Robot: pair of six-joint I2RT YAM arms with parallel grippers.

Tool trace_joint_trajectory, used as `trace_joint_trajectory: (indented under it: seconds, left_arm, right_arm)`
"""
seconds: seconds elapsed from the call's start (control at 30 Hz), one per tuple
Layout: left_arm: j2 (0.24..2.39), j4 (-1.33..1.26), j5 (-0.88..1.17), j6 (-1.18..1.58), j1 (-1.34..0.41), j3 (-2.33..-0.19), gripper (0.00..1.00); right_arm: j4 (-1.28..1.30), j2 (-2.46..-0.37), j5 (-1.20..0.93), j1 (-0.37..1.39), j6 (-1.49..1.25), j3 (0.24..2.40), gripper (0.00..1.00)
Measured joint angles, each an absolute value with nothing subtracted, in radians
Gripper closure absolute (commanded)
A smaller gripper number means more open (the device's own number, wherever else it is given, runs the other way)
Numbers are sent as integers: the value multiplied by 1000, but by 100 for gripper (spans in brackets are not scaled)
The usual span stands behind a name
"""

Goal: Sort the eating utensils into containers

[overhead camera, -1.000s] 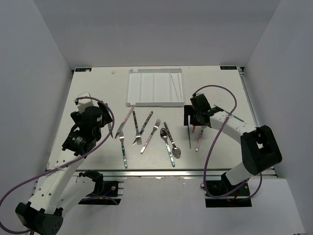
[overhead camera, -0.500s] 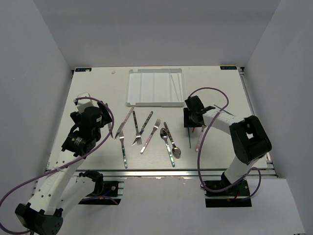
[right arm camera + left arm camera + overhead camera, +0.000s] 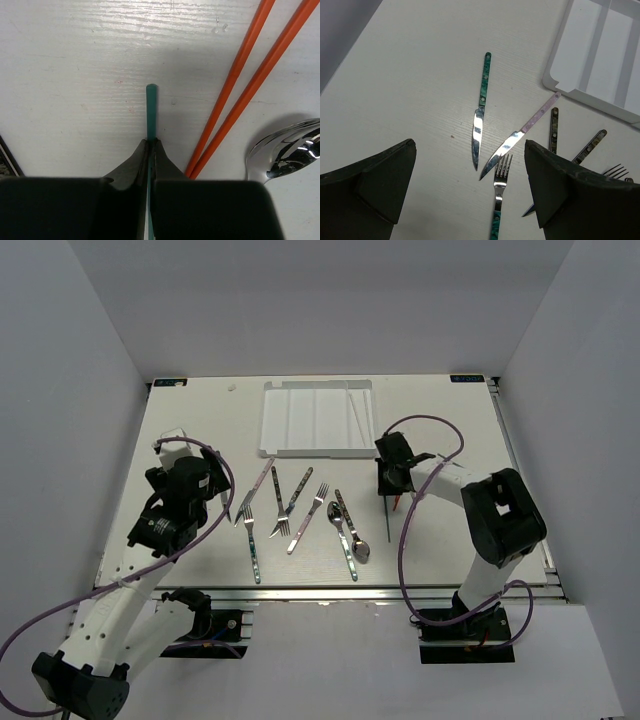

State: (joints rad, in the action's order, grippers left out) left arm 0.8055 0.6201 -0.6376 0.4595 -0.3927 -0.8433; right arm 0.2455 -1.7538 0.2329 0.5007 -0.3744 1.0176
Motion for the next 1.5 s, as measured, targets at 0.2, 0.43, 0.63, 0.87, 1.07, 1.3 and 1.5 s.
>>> trace_joint_trajectory:
  seconds: [0.2, 0.43, 0.63, 0.87, 1.07, 1.3, 1.5]
  left_arm:
    - [813, 620, -637, 459, -392, -843, 2]
    - [825, 620, -636, 457, -390, -843, 2]
    - [826, 620, -636, 456, -390, -843, 2]
    - [831, 620, -635, 456, -390, -843, 2]
    - [831, 620, -628, 453, -390, -843, 2]
    - [845, 619, -617, 452, -390, -843, 2]
    - [842, 620, -616, 452, -390, -843, 2]
  right_arm:
    - [287, -1680, 216, 506, -389, 1019, 100]
    - [251, -1707, 203, 502, -330, 1316, 100]
    - [207, -2060, 201, 470, -256, 1811, 100]
    - [195, -2346, 220, 450, -156, 2162, 100]
    - [130, -2384, 229, 432, -113, 2148, 89]
    - [99, -2368, 214, 398, -129, 2052, 35]
    - [179, -2257, 120, 336, -152, 1940, 21]
